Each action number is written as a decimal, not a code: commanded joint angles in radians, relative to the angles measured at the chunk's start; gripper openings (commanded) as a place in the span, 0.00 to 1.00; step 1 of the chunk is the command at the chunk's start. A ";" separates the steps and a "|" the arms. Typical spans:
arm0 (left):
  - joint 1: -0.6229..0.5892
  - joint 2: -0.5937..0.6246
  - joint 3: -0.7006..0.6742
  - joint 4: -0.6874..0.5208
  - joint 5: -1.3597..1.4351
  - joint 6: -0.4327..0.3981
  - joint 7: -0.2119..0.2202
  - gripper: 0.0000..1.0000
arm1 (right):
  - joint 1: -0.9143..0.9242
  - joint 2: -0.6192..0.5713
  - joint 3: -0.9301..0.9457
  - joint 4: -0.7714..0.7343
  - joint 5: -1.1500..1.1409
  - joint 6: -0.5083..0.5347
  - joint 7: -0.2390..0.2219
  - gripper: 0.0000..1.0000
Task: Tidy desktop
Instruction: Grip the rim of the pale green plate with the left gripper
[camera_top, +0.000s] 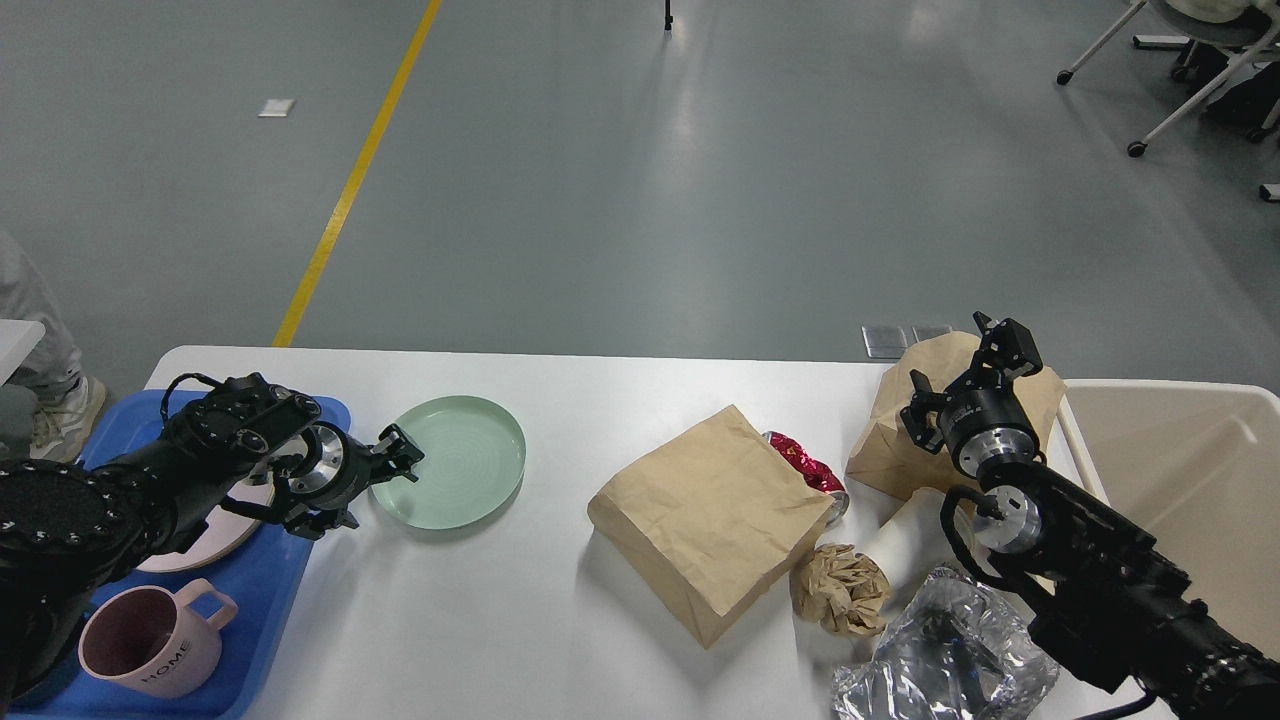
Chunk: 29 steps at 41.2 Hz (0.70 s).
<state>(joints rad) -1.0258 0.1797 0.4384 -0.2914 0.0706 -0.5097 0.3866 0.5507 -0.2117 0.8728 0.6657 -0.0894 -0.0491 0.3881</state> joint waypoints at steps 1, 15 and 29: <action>0.007 0.001 -0.012 0.000 0.000 -0.001 0.001 0.76 | 0.000 0.000 0.000 0.000 -0.001 0.000 0.000 1.00; 0.007 0.001 -0.014 -0.002 0.001 -0.016 0.005 0.54 | 0.000 0.000 0.000 0.000 0.000 0.000 0.000 1.00; 0.007 -0.002 -0.017 0.000 0.001 -0.013 0.000 0.49 | 0.000 0.000 0.000 0.000 0.000 0.000 0.000 1.00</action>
<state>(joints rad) -1.0185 0.1787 0.4237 -0.2927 0.0721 -0.5259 0.3888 0.5507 -0.2117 0.8728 0.6659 -0.0897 -0.0491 0.3881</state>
